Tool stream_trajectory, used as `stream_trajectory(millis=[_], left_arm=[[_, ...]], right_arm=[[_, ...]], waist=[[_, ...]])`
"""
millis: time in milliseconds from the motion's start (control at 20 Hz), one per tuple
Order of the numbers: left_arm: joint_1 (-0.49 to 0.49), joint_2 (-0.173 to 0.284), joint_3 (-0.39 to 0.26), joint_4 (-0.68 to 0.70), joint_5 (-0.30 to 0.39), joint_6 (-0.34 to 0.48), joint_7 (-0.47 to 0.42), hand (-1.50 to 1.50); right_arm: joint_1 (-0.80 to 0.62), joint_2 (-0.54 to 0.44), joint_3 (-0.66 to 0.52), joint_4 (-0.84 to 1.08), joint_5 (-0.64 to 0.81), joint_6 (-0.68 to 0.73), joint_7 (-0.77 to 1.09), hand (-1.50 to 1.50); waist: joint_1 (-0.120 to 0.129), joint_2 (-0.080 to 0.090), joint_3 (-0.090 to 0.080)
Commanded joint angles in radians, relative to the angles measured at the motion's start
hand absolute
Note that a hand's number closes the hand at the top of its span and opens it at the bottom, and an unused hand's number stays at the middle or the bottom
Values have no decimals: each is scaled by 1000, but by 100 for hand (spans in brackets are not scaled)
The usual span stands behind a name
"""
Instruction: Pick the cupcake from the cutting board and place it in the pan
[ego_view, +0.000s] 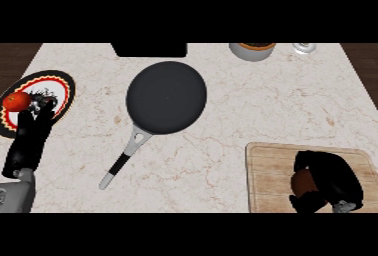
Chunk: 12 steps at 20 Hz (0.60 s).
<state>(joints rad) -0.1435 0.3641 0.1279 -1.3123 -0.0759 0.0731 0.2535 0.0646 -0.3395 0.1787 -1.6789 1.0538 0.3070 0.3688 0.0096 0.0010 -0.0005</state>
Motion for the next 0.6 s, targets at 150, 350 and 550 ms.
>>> stream_trajectory(millis=[150,350,550], left_arm=[[39,14,24,-55,-3,-21,1,0],[20,-30,4,5,-35,28,-6,0],[25,2,25,-6,-13,-8,-2,0]], right_arm=[[-198,115,41,140,36,-34,-16,150],[-169,108,61,-32,66,-171,-67,150],[-209,144,52,-144,32,-282,-133,150]], waist=[[-1,-1,1],[-18,-3,1],[-14,-5,1]])
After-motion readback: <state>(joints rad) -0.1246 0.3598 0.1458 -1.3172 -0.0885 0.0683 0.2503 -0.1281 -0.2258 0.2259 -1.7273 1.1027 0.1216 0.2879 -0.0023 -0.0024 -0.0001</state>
